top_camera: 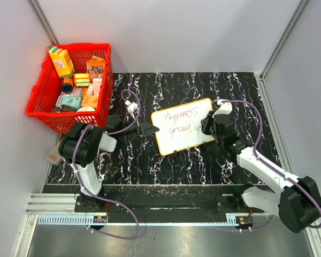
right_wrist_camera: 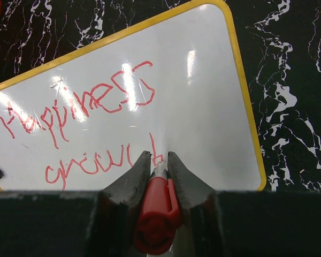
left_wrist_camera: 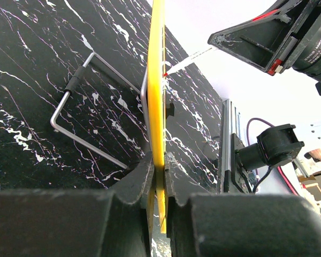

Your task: Write a sentence on the whiteboard

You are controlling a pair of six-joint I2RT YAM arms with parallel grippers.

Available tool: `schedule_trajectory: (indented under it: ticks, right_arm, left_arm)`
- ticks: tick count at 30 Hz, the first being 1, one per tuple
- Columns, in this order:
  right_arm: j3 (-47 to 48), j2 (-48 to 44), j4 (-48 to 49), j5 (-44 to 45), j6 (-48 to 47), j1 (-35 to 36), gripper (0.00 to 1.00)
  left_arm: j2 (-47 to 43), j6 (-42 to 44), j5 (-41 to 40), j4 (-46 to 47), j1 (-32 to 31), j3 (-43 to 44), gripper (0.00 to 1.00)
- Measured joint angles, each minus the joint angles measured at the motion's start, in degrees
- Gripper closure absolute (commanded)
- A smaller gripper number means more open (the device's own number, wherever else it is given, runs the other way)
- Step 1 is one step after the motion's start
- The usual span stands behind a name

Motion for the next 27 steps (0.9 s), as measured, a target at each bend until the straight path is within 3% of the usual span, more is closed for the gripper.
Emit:
schedule_trajectory:
  ticks: [13,27]
  right_arm:
    - [-0.9,-7.6,-1.3,0.3,0.0,0.0,1.00]
    - [-0.9,-2.1,-0.7,1.2,-0.1,0.0,1.00]
  left_arm:
    - [0.0,0.1,0.0,0.0,0.0,0.0,1.00]
    - [0.0,0.1,0.0,0.0,0.0,0.0,1.00]
